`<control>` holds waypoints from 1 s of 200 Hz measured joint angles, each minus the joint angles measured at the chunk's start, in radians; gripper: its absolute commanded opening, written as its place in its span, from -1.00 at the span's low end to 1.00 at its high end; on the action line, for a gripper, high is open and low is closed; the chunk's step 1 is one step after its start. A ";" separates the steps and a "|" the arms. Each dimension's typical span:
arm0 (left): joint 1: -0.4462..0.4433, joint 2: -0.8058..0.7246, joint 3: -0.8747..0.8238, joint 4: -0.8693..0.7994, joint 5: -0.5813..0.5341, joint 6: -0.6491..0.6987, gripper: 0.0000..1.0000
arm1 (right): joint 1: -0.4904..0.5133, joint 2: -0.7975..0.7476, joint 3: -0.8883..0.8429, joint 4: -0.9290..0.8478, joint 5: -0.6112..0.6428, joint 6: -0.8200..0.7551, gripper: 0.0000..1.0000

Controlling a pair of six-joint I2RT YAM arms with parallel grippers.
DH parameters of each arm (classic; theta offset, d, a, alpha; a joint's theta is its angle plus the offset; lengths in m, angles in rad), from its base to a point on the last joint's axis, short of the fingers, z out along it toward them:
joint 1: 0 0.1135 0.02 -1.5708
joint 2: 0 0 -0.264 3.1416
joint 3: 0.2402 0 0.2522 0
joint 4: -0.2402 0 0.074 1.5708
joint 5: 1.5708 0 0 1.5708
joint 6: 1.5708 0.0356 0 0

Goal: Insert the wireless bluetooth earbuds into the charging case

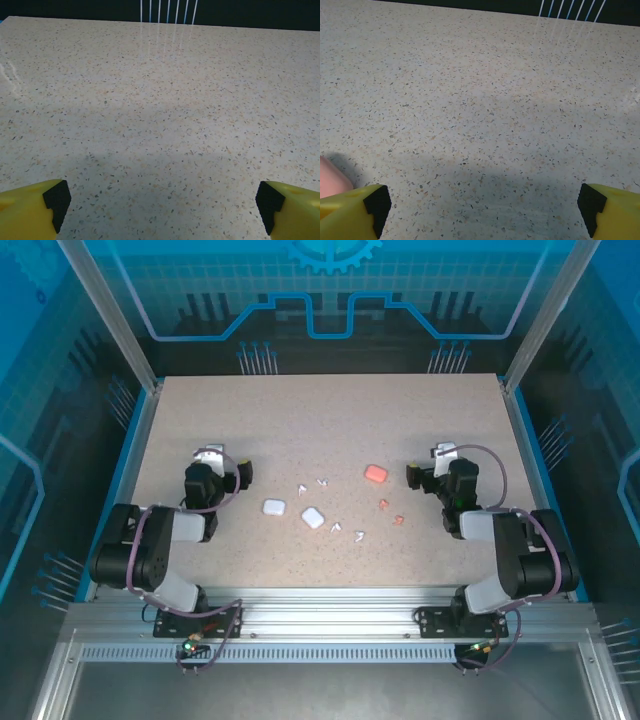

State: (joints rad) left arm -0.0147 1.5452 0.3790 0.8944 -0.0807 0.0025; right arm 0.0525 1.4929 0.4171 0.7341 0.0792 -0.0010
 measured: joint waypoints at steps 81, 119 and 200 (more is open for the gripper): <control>0.000 0.000 0.000 0.000 0.009 0.000 0.98 | 0.000 0.000 0.000 0.000 0.000 0.000 1.00; 0.000 0.000 0.000 -0.001 0.008 0.000 0.98 | 0.000 0.000 0.000 0.000 0.000 0.000 1.00; 0.000 -0.234 -0.072 -0.088 -0.105 -0.042 0.98 | 0.021 -0.040 0.418 -0.598 -0.020 0.004 1.00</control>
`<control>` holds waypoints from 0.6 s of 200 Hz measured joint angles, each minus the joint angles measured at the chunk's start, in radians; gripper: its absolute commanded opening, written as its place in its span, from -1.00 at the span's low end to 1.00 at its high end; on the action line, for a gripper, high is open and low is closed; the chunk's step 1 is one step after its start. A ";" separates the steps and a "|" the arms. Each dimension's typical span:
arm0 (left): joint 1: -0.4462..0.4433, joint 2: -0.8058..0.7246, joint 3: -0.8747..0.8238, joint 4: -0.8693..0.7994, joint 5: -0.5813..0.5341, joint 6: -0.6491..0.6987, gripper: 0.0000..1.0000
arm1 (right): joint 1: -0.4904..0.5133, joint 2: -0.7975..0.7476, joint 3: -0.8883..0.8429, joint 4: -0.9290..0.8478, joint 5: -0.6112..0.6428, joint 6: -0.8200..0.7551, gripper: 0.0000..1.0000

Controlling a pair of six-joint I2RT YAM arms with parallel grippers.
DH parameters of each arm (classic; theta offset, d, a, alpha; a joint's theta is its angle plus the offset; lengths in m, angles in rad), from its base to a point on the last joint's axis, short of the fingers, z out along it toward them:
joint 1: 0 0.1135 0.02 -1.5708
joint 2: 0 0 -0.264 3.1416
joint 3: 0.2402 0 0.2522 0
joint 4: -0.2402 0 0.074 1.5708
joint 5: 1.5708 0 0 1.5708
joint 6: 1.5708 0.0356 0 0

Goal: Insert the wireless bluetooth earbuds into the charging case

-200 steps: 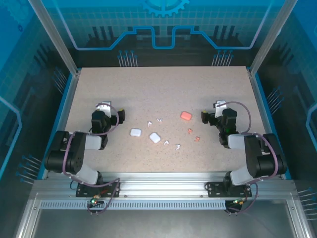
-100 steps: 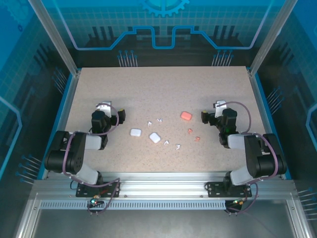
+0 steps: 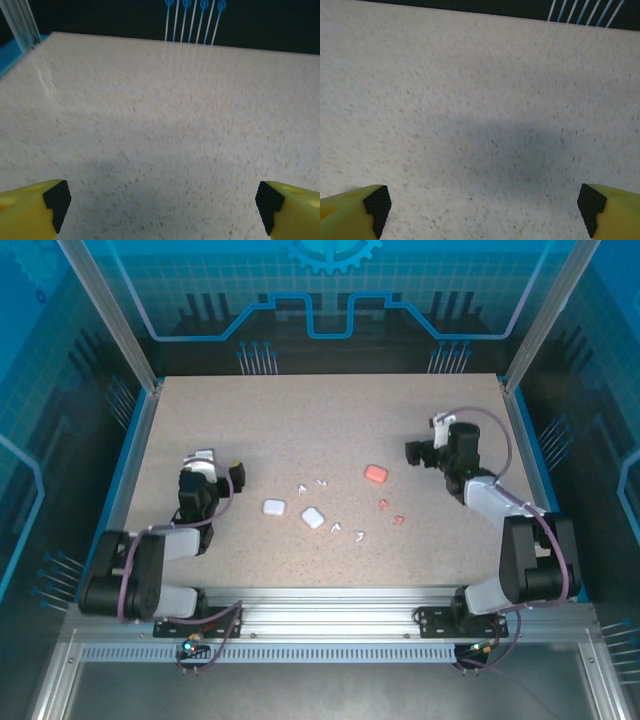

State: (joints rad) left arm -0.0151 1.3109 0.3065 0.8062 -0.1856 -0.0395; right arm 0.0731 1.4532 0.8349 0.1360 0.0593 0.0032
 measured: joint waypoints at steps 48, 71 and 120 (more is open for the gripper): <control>0.000 -0.180 0.209 -0.350 -0.004 -0.224 0.97 | 0.169 0.086 0.366 -0.507 -0.007 -0.074 1.00; 0.000 -0.186 0.288 -0.528 0.052 -0.324 0.97 | 0.235 0.192 0.518 -0.714 0.000 -0.131 1.00; 0.000 -0.195 0.333 -0.784 0.169 -0.386 0.98 | 0.328 0.405 0.727 -1.061 0.048 -0.264 0.90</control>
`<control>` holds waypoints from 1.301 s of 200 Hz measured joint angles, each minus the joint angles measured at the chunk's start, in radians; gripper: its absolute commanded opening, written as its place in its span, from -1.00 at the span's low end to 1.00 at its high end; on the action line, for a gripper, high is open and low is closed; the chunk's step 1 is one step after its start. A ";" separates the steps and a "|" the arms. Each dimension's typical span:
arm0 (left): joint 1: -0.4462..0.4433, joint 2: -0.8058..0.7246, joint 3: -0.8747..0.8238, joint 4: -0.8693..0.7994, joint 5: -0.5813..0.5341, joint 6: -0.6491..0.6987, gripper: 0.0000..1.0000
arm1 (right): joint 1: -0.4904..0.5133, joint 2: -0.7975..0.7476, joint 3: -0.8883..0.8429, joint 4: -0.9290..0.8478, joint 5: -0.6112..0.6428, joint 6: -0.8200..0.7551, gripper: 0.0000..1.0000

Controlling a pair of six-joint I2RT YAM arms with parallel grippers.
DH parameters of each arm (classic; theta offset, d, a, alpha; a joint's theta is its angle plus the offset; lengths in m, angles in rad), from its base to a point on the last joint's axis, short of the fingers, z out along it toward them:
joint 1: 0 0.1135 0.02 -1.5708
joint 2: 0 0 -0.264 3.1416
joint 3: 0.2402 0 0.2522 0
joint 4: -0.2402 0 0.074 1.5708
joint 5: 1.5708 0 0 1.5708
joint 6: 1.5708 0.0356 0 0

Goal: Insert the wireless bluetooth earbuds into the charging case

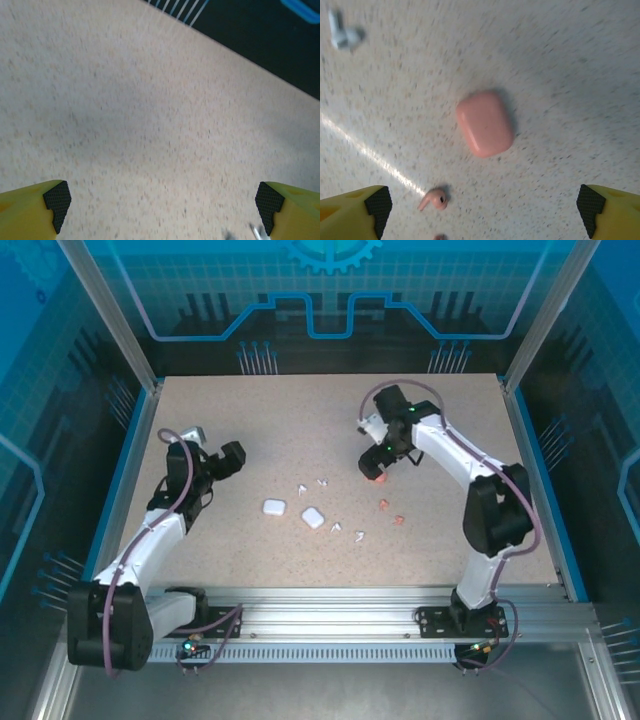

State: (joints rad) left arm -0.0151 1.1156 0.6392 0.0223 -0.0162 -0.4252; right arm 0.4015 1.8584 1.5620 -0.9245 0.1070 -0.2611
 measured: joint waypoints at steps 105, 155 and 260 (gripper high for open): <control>0.000 -0.004 0.000 -0.071 0.051 0.000 0.98 | 0.045 0.349 0.232 -0.219 0.100 -0.146 0.70; 0.000 -0.004 0.000 -0.072 0.051 -0.001 0.98 | 0.045 0.408 0.294 -0.220 0.122 -0.181 0.63; 0.000 -0.004 0.000 -0.082 0.051 -0.015 0.97 | 0.043 0.458 0.328 -0.212 0.113 -0.216 0.28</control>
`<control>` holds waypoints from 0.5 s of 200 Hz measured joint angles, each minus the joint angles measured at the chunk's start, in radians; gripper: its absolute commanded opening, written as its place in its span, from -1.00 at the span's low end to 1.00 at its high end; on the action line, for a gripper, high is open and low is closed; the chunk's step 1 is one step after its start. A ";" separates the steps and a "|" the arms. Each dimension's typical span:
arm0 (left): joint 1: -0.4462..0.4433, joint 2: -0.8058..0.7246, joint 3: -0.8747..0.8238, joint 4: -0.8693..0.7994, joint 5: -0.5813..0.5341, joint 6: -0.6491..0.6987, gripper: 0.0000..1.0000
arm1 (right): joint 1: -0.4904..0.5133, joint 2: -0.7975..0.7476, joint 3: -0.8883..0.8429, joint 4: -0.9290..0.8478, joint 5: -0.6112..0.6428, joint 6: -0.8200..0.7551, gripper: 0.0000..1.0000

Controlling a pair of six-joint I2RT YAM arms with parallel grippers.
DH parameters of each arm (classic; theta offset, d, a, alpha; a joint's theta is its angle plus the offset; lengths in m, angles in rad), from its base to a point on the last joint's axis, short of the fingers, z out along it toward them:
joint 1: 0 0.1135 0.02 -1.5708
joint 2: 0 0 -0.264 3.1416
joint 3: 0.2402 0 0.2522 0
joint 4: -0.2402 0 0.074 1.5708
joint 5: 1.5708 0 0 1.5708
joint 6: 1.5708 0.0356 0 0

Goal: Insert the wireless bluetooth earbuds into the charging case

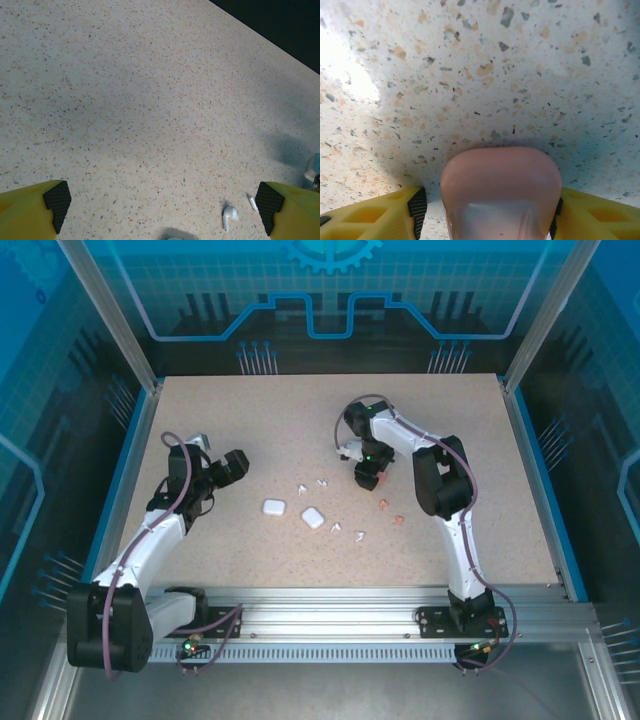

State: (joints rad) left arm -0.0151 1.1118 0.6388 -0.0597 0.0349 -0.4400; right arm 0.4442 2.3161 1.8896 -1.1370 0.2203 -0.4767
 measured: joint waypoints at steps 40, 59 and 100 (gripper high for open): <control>0.000 0.000 0.002 -0.008 0.000 0.000 0.98 | 0.001 0.002 -0.005 -0.003 -0.008 0.000 0.18; 0.000 0.000 0.008 -0.011 0.000 0.000 0.97 | 0.003 -0.001 -0.016 0.004 -0.011 0.000 0.11; 0.000 0.000 0.016 -0.016 0.010 0.000 0.97 | 0.007 -0.050 -0.086 0.066 -0.012 0.000 0.00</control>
State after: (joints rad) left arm -0.0151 1.1118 0.6548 -0.0757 0.0448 -0.4404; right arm 0.4511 2.2658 1.8034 -1.0710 0.2081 -0.4770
